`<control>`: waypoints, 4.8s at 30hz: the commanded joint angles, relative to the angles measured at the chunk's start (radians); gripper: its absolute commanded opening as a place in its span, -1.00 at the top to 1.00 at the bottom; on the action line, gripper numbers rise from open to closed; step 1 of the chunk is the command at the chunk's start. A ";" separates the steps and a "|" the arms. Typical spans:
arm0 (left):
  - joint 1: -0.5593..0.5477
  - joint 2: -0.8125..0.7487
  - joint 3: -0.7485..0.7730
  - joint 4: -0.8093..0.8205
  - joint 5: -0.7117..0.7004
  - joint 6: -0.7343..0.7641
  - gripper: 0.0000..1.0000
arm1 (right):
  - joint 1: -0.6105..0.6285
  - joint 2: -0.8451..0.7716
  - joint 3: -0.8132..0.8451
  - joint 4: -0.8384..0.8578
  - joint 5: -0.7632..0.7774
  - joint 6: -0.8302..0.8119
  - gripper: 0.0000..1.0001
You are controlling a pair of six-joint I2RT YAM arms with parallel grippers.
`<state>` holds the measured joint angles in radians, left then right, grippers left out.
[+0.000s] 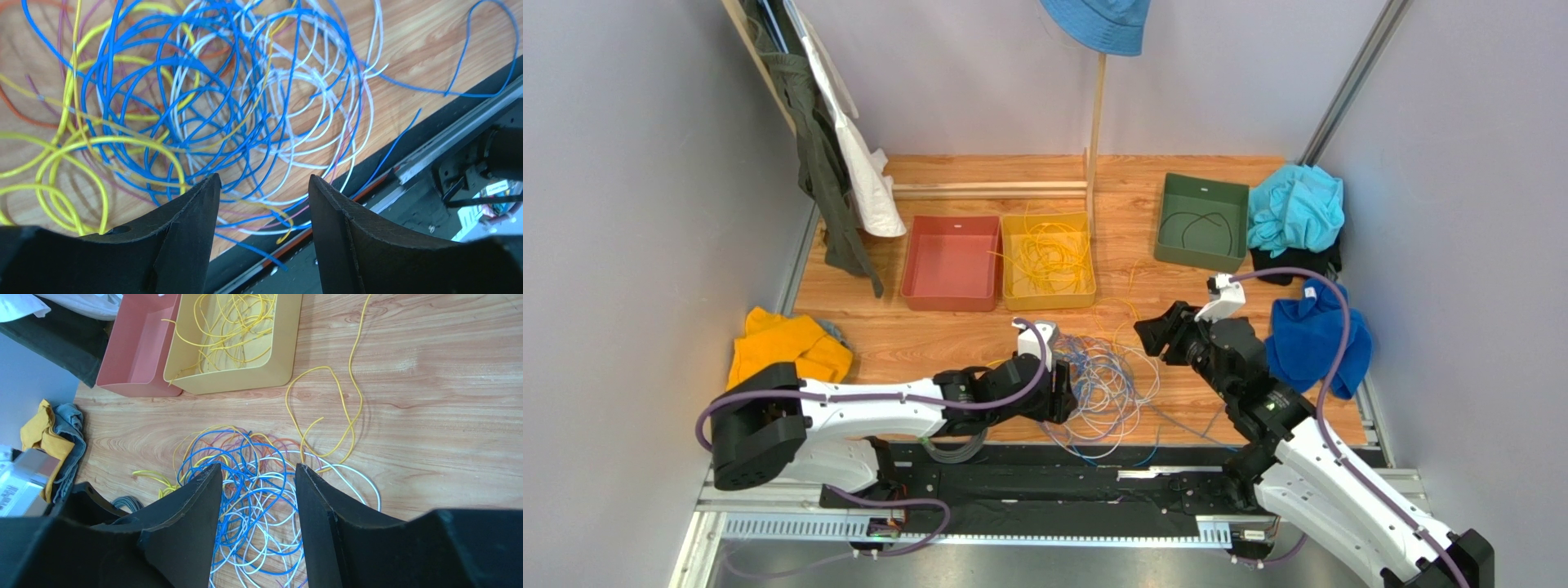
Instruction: Untangle the cables
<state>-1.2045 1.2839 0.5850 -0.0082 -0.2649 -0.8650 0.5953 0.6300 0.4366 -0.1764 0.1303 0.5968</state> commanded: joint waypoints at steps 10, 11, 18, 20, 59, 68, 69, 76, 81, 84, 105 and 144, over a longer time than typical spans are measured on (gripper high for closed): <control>0.008 0.245 0.226 -0.019 -0.050 0.084 -0.27 | 0.006 -0.052 -0.021 -0.028 -0.003 -0.028 -0.02; 0.010 0.267 0.225 -0.019 -0.043 0.078 -0.27 | 0.006 -0.056 -0.021 -0.034 -0.001 -0.031 -0.02; 0.020 0.348 0.226 -0.039 -0.010 0.038 0.02 | 0.006 -0.075 -0.033 -0.049 0.003 -0.042 -0.02; 0.020 0.333 0.216 -0.039 -0.014 0.027 0.73 | 0.008 -0.076 -0.036 -0.049 0.003 -0.040 -0.02; 0.022 -0.199 0.716 -0.458 0.033 0.379 1.00 | 0.006 -0.285 0.149 0.161 -0.489 0.218 -0.18; 0.022 -0.182 0.676 -0.421 0.088 0.363 1.00 | 0.008 -0.207 0.159 0.232 -0.512 0.218 -0.18; 0.022 -0.181 0.676 -0.420 0.092 0.362 1.00 | 0.008 -0.198 0.163 0.223 -0.506 0.193 -0.18; 0.020 -0.178 0.670 -0.414 0.127 0.353 1.00 | 0.014 -0.119 0.209 0.080 -0.402 0.016 -0.17; 0.020 -0.184 0.668 -0.415 0.128 0.356 1.00 | 0.015 -0.058 0.228 0.042 -0.353 -0.040 -0.15; 0.022 -0.189 0.667 -0.417 0.130 0.354 1.00 | 0.015 -0.033 0.212 0.035 -0.313 -0.057 -0.14; 0.020 -0.288 0.467 -0.476 -0.088 0.258 -0.98 | 0.015 -0.122 0.468 -0.181 -0.143 -0.143 1.00; -0.027 -0.098 0.123 0.870 0.128 0.825 -0.98 | 0.017 0.086 0.725 -0.230 -0.521 0.097 1.00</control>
<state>-1.2289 1.1267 0.6193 0.7448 -0.1890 -0.0948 0.6079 0.7151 1.1236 -0.4213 -0.3393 0.6609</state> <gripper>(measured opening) 0.990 0.011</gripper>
